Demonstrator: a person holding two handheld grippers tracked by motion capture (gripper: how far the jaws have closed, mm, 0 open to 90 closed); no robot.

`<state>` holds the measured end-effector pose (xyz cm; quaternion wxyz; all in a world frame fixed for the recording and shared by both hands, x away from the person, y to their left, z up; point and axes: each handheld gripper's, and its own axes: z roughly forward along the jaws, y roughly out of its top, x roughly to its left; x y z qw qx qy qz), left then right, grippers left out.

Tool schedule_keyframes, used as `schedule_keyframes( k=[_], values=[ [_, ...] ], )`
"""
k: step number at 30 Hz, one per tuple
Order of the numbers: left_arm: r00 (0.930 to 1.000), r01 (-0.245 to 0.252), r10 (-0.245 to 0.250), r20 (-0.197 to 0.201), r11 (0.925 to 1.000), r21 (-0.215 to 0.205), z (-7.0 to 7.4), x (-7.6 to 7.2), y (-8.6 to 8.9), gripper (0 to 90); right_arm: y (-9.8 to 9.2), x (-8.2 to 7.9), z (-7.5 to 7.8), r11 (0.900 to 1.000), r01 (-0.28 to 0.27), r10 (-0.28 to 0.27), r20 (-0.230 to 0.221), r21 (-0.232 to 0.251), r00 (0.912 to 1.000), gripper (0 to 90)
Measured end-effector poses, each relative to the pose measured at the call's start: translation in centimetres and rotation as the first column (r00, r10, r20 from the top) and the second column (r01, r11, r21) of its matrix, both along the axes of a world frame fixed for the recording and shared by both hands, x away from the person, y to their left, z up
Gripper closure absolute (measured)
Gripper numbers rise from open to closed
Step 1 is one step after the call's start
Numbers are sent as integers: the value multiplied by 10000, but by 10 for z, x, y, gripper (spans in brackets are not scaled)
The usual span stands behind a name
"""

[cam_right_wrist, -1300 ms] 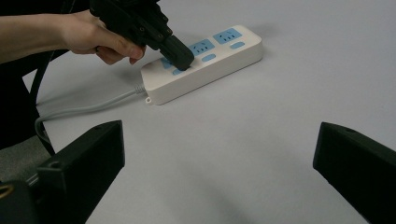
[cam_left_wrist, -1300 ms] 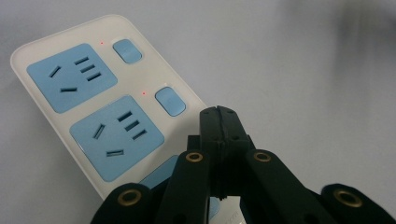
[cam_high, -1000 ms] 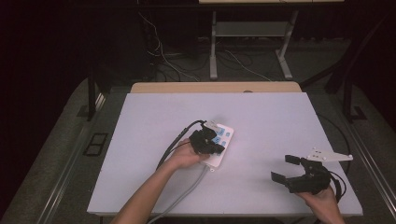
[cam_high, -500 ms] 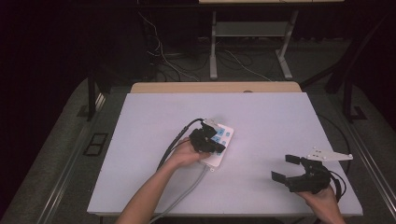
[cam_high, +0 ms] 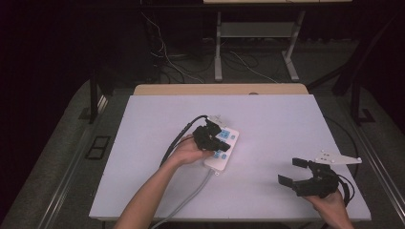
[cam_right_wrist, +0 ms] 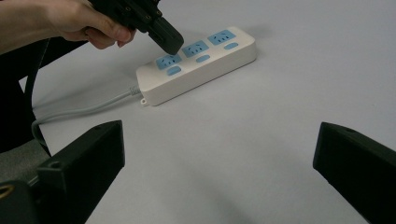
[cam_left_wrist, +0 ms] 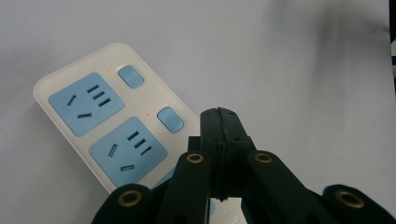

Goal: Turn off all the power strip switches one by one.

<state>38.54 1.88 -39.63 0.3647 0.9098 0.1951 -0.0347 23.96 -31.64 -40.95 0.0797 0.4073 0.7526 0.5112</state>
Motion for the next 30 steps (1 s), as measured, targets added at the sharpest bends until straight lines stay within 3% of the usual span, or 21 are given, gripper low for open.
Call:
schedule_keyframes(
  k=[19,30],
  values=[
    [9992,-44,33,401,9996,281,21,16,-5,898,-2,0,1,10000,68,-68,47,13,10000,19],
    [9991,-157,142,403,9991,385,17,24,-7,898,-2,0,1,10000,68,-68,44,5,10000,19]
  ],
)
